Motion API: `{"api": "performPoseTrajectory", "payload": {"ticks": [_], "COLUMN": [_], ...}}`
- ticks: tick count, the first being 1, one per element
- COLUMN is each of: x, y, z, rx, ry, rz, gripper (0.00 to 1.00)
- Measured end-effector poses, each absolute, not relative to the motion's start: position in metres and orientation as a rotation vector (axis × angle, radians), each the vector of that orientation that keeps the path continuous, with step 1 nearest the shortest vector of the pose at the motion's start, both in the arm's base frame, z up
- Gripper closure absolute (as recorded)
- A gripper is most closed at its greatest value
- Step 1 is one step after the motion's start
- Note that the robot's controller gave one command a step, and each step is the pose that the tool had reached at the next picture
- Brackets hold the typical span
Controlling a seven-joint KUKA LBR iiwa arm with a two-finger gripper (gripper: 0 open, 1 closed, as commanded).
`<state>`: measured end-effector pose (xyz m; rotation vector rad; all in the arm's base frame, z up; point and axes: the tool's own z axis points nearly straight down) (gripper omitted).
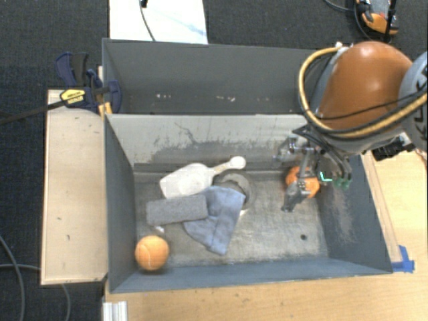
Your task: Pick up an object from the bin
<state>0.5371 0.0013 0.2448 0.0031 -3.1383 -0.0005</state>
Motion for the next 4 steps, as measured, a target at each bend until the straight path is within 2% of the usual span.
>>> {"api": "performPoseTrajectory", "payload": {"ticks": [1, 2, 3, 4], "x": [0.538, 0.534, 0.55, 0.554], "y": [0.001, -0.013, 0.001, 0.021], "z": [0.247, 0.211, 0.183, 0.146], "rx": [0.003, 0.079, -0.03, -0.104], "ry": [-3.142, -3.152, -3.139, -3.144], "rz": [0.0, -0.001, 0.002, -0.001], "gripper": [0.0, 0.0, 0.0, 0.0]}}
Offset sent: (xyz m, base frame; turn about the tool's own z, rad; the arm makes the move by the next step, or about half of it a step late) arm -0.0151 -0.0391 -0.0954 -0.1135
